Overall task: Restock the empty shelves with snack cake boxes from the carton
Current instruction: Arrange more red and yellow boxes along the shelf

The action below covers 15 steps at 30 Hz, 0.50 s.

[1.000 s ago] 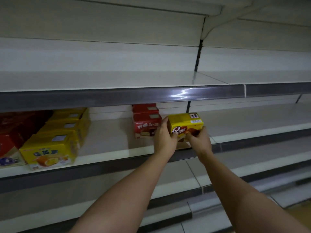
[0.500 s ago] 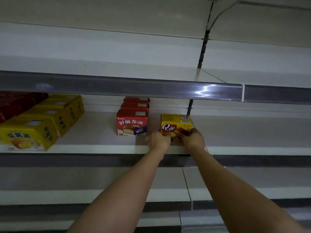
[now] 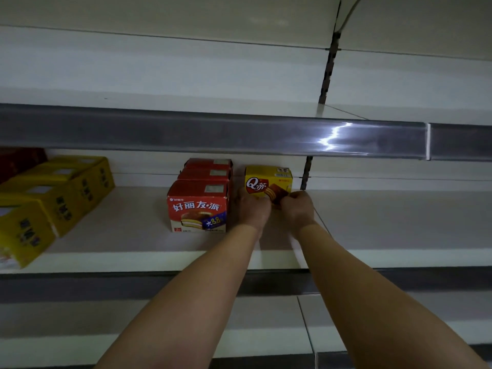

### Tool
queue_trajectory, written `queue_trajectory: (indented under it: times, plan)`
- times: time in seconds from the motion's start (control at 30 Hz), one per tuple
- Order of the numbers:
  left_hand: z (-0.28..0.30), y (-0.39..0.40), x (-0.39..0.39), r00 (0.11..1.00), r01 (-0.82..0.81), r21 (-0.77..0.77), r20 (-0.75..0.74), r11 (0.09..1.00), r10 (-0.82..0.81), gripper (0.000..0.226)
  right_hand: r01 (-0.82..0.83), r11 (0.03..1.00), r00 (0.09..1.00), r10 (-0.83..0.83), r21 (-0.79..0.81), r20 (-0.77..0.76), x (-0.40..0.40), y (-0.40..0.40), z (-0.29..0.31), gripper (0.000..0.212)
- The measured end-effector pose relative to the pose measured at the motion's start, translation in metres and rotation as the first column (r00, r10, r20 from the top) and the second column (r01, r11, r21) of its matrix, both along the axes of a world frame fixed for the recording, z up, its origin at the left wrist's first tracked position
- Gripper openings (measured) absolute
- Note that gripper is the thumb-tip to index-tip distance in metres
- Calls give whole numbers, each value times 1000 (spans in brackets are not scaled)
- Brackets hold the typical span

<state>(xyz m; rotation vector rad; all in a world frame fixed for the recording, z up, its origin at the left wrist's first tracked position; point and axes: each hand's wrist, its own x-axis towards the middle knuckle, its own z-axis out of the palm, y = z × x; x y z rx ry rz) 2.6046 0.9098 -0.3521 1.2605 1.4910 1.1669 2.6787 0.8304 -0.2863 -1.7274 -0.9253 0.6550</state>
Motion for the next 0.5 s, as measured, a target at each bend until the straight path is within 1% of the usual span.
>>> queue_trajectory:
  times: [0.13,0.2,0.33,0.4,0.5]
  plan:
    - [25,-15,0,995,-3,-1,99,1000,4,73,-31,999,999,31,18,35,1,12,0,21]
    - [26,-12,0,989,2,19,148,1000,-5,77,-37,999,999,37,15,40,2,14,0,21]
    - [36,-15,-2,982,45,31,180,999,-50,69,-69,997,994,70,-15,85,1,14,4,22]
    - [43,-22,-5,975,88,63,201,994,-99,64,-103,994,990,105,-27,98,0,12,7,20]
    - [44,-26,-8,970,136,107,189,985,-154,57,-142,990,983,144,-20,118,-1,9,10,18]
